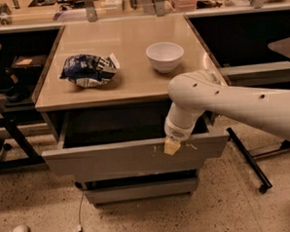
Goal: Open top drawer
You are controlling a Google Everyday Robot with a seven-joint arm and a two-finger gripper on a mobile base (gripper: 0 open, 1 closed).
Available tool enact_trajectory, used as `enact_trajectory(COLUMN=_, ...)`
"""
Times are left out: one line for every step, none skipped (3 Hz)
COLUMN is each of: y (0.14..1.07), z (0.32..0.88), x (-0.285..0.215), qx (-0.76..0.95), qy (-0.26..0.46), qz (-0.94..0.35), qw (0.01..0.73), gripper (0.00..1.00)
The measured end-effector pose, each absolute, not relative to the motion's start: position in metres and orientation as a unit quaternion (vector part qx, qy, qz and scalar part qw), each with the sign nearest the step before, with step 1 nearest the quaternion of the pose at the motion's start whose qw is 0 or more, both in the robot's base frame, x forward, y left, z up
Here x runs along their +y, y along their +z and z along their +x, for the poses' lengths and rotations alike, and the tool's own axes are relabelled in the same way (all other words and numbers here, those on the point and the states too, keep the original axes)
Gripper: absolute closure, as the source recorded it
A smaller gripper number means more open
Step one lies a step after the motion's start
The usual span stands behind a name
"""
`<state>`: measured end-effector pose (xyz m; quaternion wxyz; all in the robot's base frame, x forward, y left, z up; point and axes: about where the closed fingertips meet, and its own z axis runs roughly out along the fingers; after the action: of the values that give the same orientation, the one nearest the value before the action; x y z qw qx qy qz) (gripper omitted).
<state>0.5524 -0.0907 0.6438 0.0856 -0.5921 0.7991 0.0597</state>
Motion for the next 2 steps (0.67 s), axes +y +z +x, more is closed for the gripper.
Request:
enact_trajectory(y=0.648, z=0.536, x=-0.094, qx=0.811, qy=0.069, qz=-0.574, qw=0.090, gripper=1.00)
enact_trajectory(y=0.650, z=0.519, x=-0.100, qx=0.822, qy=0.077, qz=-0.557, qw=0.090, gripper=1.00)
